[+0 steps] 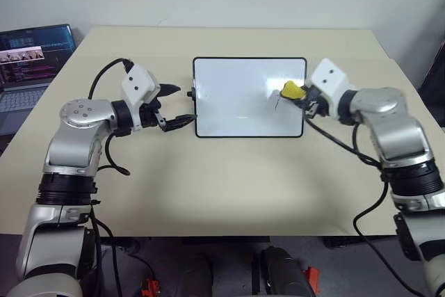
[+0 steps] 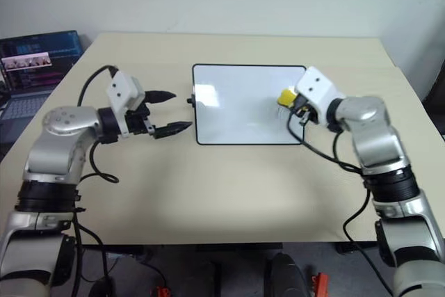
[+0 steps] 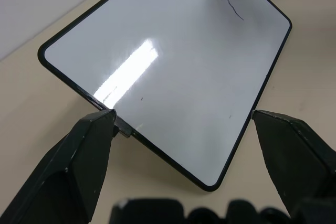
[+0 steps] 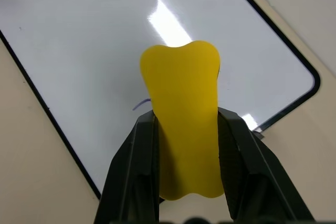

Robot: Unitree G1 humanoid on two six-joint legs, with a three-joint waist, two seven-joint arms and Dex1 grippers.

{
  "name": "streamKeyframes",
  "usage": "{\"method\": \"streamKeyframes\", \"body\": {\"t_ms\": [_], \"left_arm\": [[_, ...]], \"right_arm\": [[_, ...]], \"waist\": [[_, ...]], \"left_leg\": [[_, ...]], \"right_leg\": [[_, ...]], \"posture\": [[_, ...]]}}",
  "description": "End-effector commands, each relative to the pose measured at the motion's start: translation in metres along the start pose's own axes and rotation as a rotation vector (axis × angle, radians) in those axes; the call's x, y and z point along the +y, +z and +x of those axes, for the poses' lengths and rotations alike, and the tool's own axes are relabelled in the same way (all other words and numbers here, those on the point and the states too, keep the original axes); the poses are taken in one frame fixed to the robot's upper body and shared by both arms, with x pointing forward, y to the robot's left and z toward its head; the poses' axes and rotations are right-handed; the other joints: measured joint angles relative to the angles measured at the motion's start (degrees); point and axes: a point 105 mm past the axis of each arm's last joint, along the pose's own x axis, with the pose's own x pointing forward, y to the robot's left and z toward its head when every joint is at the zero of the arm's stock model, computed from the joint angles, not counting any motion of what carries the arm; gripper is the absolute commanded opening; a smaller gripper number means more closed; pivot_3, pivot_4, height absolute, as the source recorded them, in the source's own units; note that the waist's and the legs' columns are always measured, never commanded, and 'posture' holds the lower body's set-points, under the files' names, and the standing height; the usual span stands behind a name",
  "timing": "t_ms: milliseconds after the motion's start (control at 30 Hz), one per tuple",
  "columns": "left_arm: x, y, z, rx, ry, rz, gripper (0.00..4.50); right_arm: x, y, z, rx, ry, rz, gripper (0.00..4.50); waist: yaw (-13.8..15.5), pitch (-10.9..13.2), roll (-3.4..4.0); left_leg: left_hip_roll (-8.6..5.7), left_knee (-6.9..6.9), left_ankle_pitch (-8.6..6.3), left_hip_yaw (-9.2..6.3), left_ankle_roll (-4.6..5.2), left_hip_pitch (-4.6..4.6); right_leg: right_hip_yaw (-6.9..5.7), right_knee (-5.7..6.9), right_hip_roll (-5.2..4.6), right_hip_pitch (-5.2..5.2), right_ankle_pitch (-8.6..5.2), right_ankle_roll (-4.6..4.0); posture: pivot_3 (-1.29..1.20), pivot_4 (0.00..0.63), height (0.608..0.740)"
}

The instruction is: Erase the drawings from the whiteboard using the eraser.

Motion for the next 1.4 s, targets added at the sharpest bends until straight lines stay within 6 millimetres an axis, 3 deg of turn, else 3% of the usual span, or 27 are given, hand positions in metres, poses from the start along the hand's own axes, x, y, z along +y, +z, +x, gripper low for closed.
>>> {"method": "streamKeyframes", "body": {"t_ms": [33, 267, 600, 1000, 1400], "left_arm": [[0.005, 0.011, -0.004, -0.038, 0.039, 0.033, 4.50], [0.004, 0.011, -0.004, -0.037, 0.036, 0.032, 4.50], [0.002, 0.006, -0.004, -0.015, 0.029, 0.037, 4.50], [0.001, 0.007, -0.001, -0.021, 0.023, 0.039, 4.50], [-0.001, 0.007, 0.000, -0.021, 0.017, 0.039, 4.50]], "right_arm": [[-0.022, 0.011, -0.018, -0.075, -0.048, -0.015, 1.13], [-0.033, -0.012, -0.028, 0.002, -0.074, -0.027, 1.12], [-0.023, -0.035, -0.041, 0.082, -0.016, -0.019, 1.12], [-0.027, -0.019, -0.033, 0.025, -0.050, -0.013, 1.12], [-0.016, -0.017, -0.025, 0.011, -0.025, -0.001, 1.12]], "waist": [[0.0, 0.0, 0.00], [0.1, 0.0, 0.00], [0.1, 0.0, 0.00], [0.0, 0.0, 0.00], [0.1, 0.0, 0.00]], "left_leg": [[-0.01, 0.00, 0.00, 0.00, 0.00, -0.01], [-0.01, 0.02, 0.00, 0.00, 0.00, -0.01], [-0.01, 0.04, 0.00, 0.01, 0.00, 0.00], [-0.02, 0.14, 0.01, 0.02, -0.01, 0.04], [-0.02, 0.16, 0.01, 0.02, -0.01, 0.05]], "right_leg": [[0.00, 0.00, -0.01, 0.00, 0.00, 0.00], [0.00, 0.02, -0.02, 0.01, 0.00, 0.00], [0.00, 0.04, -0.02, 0.01, 0.00, 0.00], [0.02, 0.19, -0.02, 0.04, 0.01, -0.01], [0.01, 0.22, -0.02, 0.05, 0.01, -0.01]], "posture": [[0.00, 0.150, 0.740], [0.00, 0.150, 0.740], [0.00, 0.150, 0.740], [0.00, 0.150, 0.740], [0.00, 0.150, 0.740]]}}
